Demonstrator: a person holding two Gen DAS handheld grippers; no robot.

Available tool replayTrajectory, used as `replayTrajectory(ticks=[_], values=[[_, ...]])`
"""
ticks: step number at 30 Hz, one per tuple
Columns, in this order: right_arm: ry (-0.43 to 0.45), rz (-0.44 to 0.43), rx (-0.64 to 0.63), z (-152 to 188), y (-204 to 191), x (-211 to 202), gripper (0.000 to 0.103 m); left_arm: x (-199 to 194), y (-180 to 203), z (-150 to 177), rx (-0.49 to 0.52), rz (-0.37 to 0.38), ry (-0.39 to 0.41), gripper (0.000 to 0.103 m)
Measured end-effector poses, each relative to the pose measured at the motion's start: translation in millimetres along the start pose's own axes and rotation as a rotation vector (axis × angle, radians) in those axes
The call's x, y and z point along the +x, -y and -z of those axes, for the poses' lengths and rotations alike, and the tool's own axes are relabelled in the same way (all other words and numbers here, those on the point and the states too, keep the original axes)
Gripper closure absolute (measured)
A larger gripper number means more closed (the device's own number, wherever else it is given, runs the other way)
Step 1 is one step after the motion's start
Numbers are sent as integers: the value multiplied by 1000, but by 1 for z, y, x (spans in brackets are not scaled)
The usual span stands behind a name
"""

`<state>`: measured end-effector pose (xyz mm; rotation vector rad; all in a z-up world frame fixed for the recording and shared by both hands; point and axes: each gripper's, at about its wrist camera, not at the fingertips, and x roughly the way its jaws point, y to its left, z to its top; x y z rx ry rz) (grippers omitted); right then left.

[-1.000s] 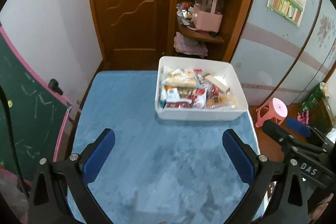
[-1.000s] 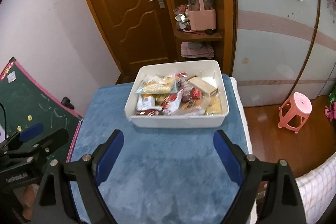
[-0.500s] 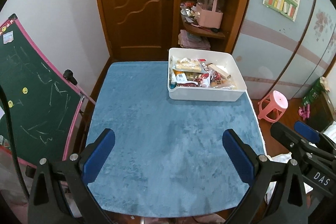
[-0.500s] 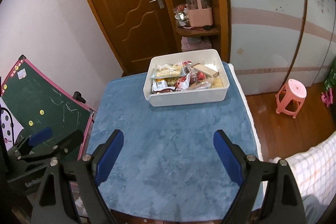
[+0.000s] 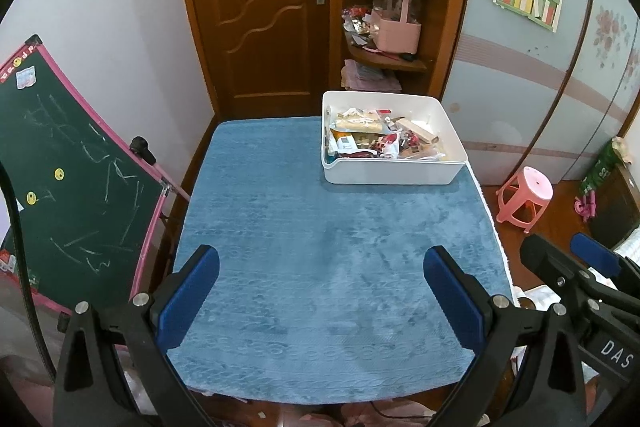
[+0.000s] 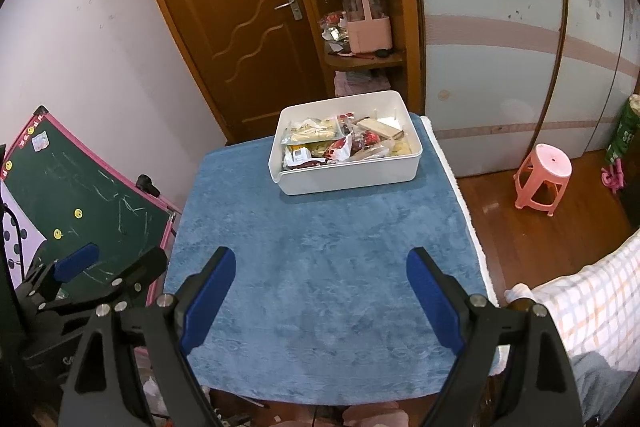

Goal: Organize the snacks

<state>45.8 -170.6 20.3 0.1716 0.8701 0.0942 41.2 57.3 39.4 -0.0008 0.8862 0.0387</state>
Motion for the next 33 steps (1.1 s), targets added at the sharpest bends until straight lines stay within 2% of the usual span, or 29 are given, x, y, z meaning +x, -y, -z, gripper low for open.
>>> replayTrajectory(ticks=[33], values=[[3,7,-32,1,-9,5,15,8,-12,4,-11,-25,-14,1]])
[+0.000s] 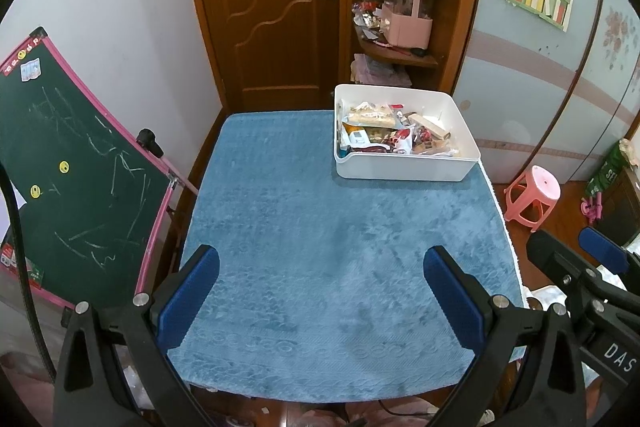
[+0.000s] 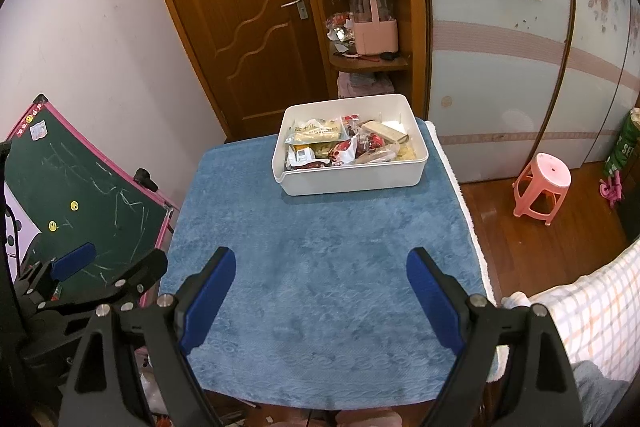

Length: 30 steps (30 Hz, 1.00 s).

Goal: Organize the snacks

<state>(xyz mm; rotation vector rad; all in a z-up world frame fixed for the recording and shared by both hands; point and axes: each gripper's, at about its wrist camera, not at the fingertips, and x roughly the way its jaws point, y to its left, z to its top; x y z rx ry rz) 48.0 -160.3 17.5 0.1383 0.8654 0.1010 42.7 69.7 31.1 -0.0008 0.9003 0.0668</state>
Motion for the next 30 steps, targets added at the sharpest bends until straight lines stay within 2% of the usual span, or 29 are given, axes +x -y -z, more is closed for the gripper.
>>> replayTrajectory(ticks=[30], values=[[-5,11,11,6,5,0,15,4,4,4,17,17,-10,1]])
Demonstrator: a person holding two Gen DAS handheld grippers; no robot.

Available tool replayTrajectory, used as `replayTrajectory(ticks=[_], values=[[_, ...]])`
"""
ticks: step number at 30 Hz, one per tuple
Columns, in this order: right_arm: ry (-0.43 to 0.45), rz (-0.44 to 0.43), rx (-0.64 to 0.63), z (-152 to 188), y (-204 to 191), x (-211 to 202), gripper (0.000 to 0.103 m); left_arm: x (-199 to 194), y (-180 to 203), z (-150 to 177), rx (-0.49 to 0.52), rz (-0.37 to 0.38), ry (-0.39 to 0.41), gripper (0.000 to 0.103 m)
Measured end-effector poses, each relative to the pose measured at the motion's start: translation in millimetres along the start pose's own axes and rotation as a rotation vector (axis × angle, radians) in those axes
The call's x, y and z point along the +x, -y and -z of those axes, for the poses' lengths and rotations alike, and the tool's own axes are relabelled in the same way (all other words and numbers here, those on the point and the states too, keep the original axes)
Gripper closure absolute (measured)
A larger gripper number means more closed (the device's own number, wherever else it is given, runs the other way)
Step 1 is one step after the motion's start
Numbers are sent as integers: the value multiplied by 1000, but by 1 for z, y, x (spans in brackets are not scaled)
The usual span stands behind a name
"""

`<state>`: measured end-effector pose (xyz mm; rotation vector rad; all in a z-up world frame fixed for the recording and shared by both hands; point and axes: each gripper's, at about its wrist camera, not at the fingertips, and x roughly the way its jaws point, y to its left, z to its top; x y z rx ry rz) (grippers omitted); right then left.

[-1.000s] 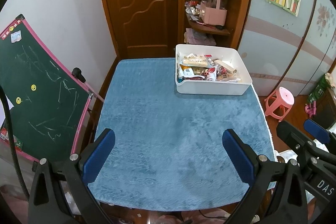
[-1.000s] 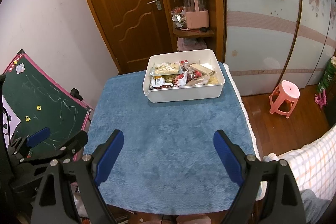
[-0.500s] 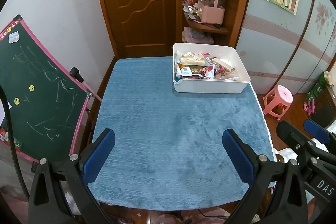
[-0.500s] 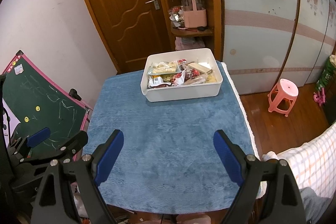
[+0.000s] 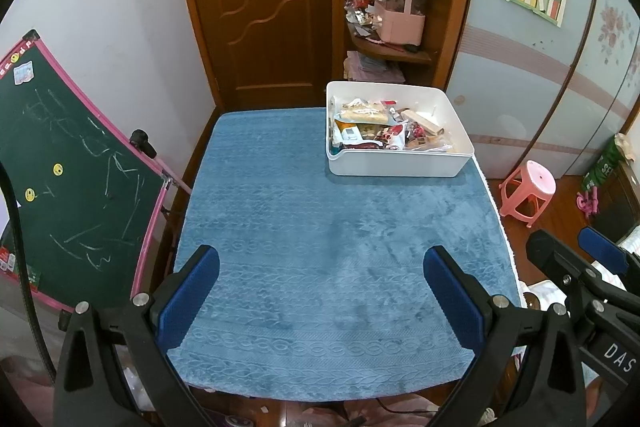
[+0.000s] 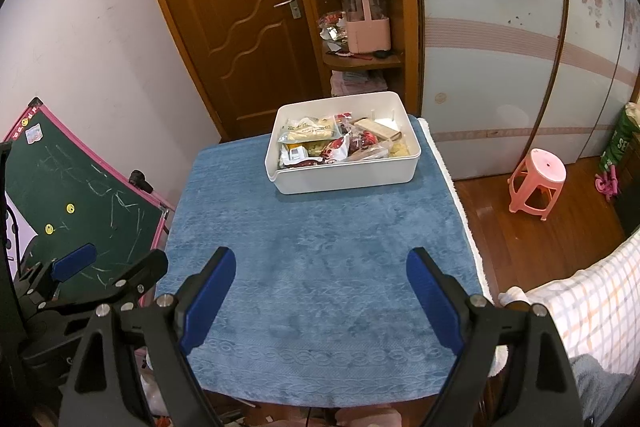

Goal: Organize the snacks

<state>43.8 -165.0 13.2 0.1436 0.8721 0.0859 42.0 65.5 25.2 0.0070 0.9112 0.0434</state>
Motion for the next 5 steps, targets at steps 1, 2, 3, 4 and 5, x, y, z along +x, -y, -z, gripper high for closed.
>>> replayTrajectory(ticks=[1,2,3,4,5], values=[[0,0,0,0,0,0,15,0,1,1,0,0,0,1],[1,-1,-1,0,0,0,15,0,1,1,0,0,-1,1],[0,-1,-1,0,0,0,15,0,1,1,0,0,-1,1],[0,-1,-1,0,1,0,15,0,0,0,-1,-1,0,1],[0,-1,-1,-1,0,0,15,0,1,0,-1,0,-1,1]])
